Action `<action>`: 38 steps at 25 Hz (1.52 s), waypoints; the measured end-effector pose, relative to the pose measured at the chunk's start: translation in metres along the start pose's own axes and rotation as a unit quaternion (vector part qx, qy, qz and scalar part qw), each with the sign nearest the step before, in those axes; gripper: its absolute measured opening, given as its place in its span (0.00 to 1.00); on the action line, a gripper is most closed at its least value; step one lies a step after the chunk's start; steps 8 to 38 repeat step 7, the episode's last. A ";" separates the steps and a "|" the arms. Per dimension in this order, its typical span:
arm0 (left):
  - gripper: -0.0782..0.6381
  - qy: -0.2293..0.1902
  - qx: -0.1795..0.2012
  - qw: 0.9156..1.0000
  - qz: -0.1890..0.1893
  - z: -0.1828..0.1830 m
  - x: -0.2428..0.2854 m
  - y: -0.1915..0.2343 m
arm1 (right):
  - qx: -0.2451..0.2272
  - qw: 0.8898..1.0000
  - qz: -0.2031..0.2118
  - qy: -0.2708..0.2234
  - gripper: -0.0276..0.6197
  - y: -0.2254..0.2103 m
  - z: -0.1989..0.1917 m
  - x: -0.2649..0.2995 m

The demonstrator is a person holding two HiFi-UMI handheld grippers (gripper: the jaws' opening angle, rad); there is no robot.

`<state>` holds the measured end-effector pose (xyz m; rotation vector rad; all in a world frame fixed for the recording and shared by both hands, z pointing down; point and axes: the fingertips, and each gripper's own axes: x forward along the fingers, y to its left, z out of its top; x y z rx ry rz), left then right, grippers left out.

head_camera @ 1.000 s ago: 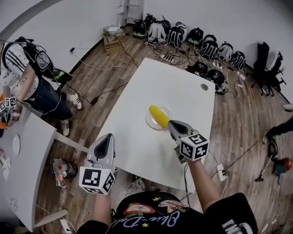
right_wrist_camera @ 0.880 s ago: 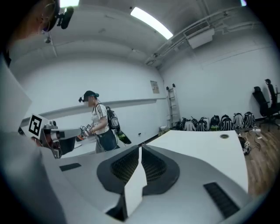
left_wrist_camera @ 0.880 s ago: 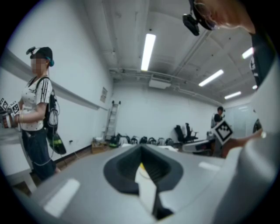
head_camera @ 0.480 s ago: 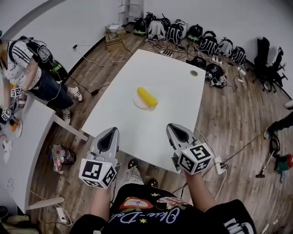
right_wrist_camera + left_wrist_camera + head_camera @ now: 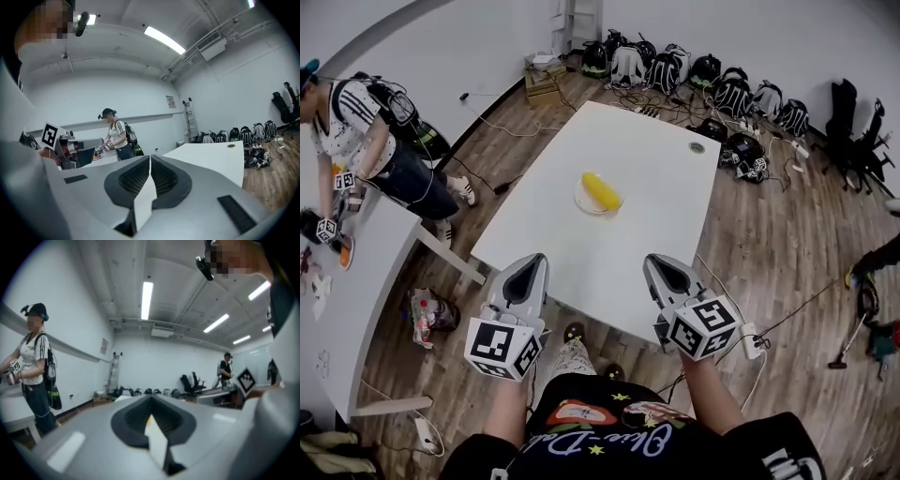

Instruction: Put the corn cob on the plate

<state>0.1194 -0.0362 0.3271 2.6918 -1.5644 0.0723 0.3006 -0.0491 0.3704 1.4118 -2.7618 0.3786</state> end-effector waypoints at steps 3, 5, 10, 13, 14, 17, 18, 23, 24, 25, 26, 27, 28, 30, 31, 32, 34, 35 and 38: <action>0.11 0.013 0.031 0.999 0.008 -0.003 -0.003 0.001 | 0.002 1.000 0.003 0.000 0.08 0.006 -0.001 0.000; 0.11 0.027 0.058 0.998 0.017 -0.008 -0.006 -0.004 | 0.004 1.000 0.007 0.001 0.08 0.008 -0.003 -0.003; 0.11 0.036 0.080 0.996 0.025 -0.011 -0.010 -0.012 | 0.004 1.000 0.013 0.004 0.08 0.010 -0.007 -0.009; 0.11 0.036 0.080 0.996 0.025 -0.011 -0.010 -0.012 | 0.004 1.000 0.013 0.004 0.08 0.010 -0.007 -0.009; 0.11 0.036 0.080 0.996 0.025 -0.011 -0.010 -0.012 | 0.004 1.000 0.013 0.004 0.08 0.010 -0.007 -0.009; 0.11 0.036 0.080 0.996 0.025 -0.011 -0.010 -0.012 | 0.004 1.000 0.013 0.004 0.08 0.010 -0.007 -0.009; 0.11 0.036 0.080 0.996 0.025 -0.011 -0.010 -0.012 | 0.004 1.000 0.013 0.004 0.08 0.010 -0.007 -0.009; 0.11 0.036 0.080 0.996 0.025 -0.011 -0.010 -0.012 | 0.004 1.000 0.013 0.004 0.08 0.010 -0.007 -0.009; 0.11 0.036 0.080 0.996 0.025 -0.011 -0.010 -0.012 | 0.004 1.000 0.013 0.004 0.08 0.010 -0.007 -0.009; 0.11 0.036 0.080 0.996 0.025 -0.011 -0.010 -0.012 | 0.004 1.000 0.013 0.004 0.08 0.010 -0.007 -0.009; 0.11 0.036 0.080 0.996 0.025 -0.011 -0.010 -0.012 | 0.004 1.000 0.013 0.004 0.08 0.010 -0.007 -0.009; 0.11 0.036 0.080 0.996 0.025 -0.011 -0.010 -0.012 | 0.004 1.000 0.013 0.004 0.08 0.010 -0.007 -0.009; 0.11 0.036 0.080 0.996 0.025 -0.011 -0.010 -0.012 | 0.004 1.000 0.013 0.004 0.08 0.010 -0.007 -0.009; 0.11 0.036 0.080 0.996 0.025 -0.011 -0.010 -0.012 | 0.004 1.000 0.013 0.004 0.08 0.010 -0.007 -0.009; 0.11 0.036 0.080 0.996 0.025 -0.011 -0.010 -0.012 | 0.004 1.000 0.013 0.004 0.08 0.010 -0.007 -0.009; 0.11 0.036 0.080 0.996 0.025 -0.011 -0.010 -0.012 | 0.004 1.000 0.013 0.004 0.08 0.010 -0.007 -0.009; 0.11 0.036 0.080 0.996 0.025 -0.011 -0.010 -0.012 | 0.004 1.000 0.013 0.004 0.08 0.010 -0.007 -0.009; 0.11 0.036 0.080 0.996 0.025 -0.011 -0.010 -0.012 | 0.004 1.000 0.013 0.004 0.08 0.010 -0.007 -0.009; 0.11 0.036 0.080 0.996 0.025 -0.011 -0.010 -0.012 | 0.004 1.000 0.013 0.004 0.08 0.010 -0.007 -0.009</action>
